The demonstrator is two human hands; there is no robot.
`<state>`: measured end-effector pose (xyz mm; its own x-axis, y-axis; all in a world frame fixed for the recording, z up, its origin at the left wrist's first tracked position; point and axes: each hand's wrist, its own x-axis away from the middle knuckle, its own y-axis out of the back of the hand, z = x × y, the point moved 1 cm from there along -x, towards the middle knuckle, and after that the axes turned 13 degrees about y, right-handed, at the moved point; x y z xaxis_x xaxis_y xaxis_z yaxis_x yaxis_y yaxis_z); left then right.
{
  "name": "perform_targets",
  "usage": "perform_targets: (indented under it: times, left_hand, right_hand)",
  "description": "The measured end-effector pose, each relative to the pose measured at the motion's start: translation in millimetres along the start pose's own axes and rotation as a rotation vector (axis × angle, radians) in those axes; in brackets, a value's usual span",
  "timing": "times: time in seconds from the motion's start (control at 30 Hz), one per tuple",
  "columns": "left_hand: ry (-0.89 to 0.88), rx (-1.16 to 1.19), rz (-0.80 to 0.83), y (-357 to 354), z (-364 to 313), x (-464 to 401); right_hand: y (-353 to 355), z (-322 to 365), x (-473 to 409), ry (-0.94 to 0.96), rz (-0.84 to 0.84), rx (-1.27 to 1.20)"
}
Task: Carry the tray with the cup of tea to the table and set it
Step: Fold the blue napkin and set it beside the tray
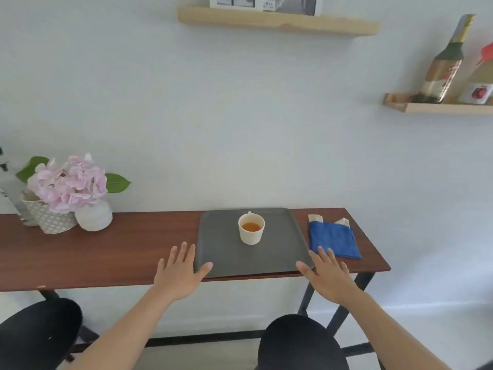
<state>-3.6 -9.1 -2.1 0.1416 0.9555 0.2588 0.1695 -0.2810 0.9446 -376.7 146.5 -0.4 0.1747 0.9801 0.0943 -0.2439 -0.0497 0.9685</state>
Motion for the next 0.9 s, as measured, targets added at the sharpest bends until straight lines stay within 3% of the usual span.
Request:
perform_targets:
  times: [0.43,0.9]
  left_hand:
    - [0.034,0.007,-0.204,-60.5,14.8,-31.1]
    - [0.001,-0.034,-0.262,-64.2,16.8,-30.1]
  right_hand:
    - [-4.1,-96.0,-66.0,-0.049,-0.176,0.028]
    - [-29.2,-118.5,-113.3,-0.066,-0.095,0.101]
